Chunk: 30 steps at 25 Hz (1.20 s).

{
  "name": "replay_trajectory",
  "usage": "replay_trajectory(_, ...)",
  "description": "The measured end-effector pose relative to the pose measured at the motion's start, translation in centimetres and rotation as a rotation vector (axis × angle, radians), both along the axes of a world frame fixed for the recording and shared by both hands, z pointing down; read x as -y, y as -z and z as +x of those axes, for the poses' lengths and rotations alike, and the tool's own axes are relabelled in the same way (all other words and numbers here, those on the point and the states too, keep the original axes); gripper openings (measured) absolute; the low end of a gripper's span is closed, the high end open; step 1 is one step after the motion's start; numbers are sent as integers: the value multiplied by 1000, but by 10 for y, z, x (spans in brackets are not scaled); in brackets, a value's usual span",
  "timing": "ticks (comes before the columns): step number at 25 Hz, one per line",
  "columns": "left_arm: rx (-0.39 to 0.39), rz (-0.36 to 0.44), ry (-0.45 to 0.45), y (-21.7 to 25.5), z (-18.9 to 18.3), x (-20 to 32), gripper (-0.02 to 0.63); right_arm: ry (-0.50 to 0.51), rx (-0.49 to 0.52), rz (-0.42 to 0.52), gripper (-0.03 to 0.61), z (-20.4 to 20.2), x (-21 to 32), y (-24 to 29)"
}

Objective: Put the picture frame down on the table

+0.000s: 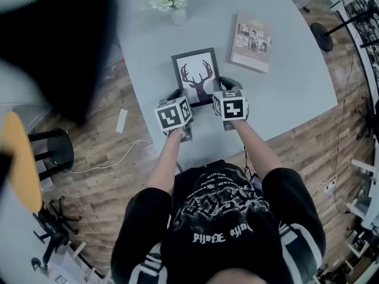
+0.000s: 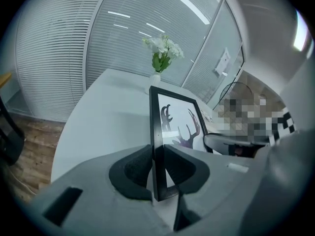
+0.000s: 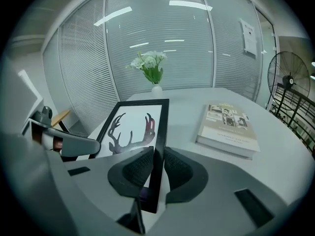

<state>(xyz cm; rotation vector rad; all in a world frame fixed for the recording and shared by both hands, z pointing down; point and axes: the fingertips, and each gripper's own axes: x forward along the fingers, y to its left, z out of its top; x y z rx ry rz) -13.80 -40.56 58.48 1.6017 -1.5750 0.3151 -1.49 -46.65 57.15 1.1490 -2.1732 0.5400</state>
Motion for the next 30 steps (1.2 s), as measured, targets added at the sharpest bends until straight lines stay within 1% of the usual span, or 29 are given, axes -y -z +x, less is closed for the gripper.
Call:
replay_trajectory(7,-10,-68,-14,-27,3,6,84,-28,-19,-85,66,4,4,-28)
replay_trajectory(10,-24,-95,-14,-35,5,6,84,-24,-37,-116,66,5,6,-37)
replay_trajectory(16,-38,-136,-8,-49,3,7,84,-23,-65,-143,66,4,8,-52)
replay_trajectory(30,-45,-171,-4,-61,4,4,85,-19,-99,-161,66,5,6,-67)
